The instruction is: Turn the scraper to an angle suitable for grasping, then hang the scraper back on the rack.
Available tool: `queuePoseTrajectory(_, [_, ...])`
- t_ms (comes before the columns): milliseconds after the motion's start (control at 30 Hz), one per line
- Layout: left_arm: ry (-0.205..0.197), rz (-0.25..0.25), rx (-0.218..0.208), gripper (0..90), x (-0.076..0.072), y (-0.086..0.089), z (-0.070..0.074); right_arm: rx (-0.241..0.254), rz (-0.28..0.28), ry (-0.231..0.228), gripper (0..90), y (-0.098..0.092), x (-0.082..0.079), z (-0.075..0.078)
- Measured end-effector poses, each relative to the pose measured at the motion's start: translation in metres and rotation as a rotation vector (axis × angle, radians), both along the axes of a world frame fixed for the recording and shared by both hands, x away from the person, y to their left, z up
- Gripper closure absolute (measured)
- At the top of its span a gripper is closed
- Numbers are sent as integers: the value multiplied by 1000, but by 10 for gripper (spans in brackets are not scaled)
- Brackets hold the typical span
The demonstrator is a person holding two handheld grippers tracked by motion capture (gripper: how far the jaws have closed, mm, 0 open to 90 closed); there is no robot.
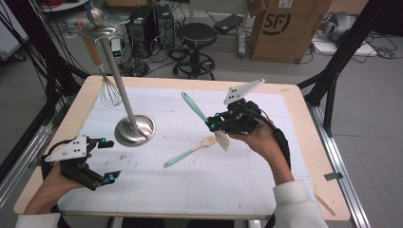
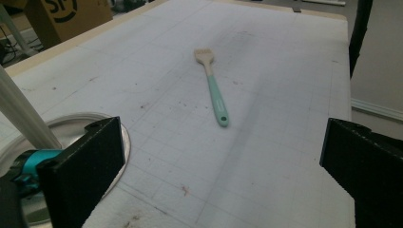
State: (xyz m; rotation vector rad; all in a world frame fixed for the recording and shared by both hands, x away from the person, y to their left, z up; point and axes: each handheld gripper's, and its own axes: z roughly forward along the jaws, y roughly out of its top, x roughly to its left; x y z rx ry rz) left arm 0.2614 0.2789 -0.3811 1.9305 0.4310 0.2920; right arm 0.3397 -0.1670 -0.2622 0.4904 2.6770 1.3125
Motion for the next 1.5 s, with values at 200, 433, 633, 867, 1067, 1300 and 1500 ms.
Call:
queuePoseTrajectory(200, [-3, 1, -1, 16, -1, 1, 0, 50, 1, -28, 807, 4, -2, 10])
queuePoseTrajectory(433, [0, 2, 1, 16, -1, 1, 0, 62, 11, -35, 807, 10, -3, 17])
queuePoseTrajectory(633, [-7, 5, -5, 17, 0, 0, 2, 72, 7, -39, 807, 13, -4, 20])
queuePoseTrajectory(867, [-16, -4, -7, 17, -2, -4, 7, 76, -4, -48, 807, 14, -4, 20])
queuePoseTrajectory(1067, [-27, -22, 1, 16, -3, -10, 19, 74, -13, -53, 806, 17, -6, 20])
queuePoseTrajectory(1300, [-46, -33, -4, 17, 0, -20, 42, 75, -23, -54, 807, 20, -8, 20])
queuePoseTrajectory(1500, [-61, -48, 4, 17, 3, -33, 65, 85, -34, -52, 807, 18, -9, 22])
